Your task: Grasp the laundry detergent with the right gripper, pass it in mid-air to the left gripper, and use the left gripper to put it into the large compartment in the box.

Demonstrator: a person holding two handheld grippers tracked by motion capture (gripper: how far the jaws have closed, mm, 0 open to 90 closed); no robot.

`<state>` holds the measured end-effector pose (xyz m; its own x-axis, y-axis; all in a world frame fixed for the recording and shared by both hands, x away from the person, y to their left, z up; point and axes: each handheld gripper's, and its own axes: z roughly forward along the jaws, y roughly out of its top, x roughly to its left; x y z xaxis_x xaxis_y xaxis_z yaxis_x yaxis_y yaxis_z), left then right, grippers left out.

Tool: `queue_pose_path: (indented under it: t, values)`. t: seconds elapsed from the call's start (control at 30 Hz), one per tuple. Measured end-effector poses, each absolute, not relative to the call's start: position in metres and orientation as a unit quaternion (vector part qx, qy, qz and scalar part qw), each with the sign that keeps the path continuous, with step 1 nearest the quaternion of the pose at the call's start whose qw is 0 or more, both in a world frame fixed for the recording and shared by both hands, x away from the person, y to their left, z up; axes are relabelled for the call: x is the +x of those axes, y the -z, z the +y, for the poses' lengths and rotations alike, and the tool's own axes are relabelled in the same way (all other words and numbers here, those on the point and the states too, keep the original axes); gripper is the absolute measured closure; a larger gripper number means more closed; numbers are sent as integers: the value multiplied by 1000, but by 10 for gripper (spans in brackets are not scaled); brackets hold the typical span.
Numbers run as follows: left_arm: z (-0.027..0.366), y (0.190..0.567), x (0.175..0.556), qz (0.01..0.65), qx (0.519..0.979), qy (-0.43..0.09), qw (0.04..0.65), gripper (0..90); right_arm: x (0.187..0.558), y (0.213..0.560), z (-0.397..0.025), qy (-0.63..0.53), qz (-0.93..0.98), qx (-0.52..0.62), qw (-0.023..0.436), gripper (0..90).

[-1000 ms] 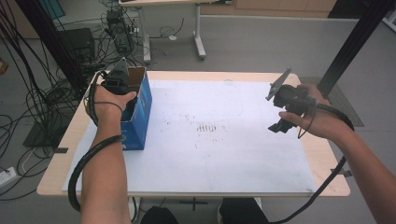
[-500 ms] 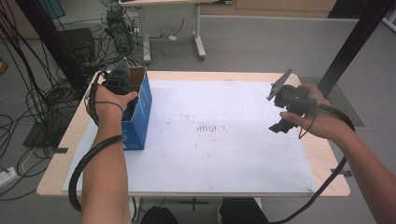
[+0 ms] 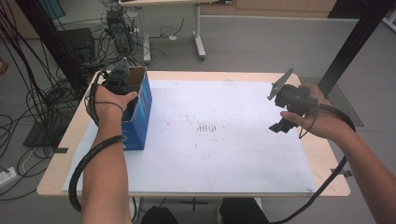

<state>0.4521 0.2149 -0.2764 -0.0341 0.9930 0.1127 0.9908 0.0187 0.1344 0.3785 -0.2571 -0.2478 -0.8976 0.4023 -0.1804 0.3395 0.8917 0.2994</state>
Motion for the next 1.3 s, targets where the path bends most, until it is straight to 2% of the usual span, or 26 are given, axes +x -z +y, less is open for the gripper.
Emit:
queue_pose_path:
  t: [1.3]
  values:
    - [213,276,451,714,695,-92,6,363,378,246,-261,-134,964,195,120,88]
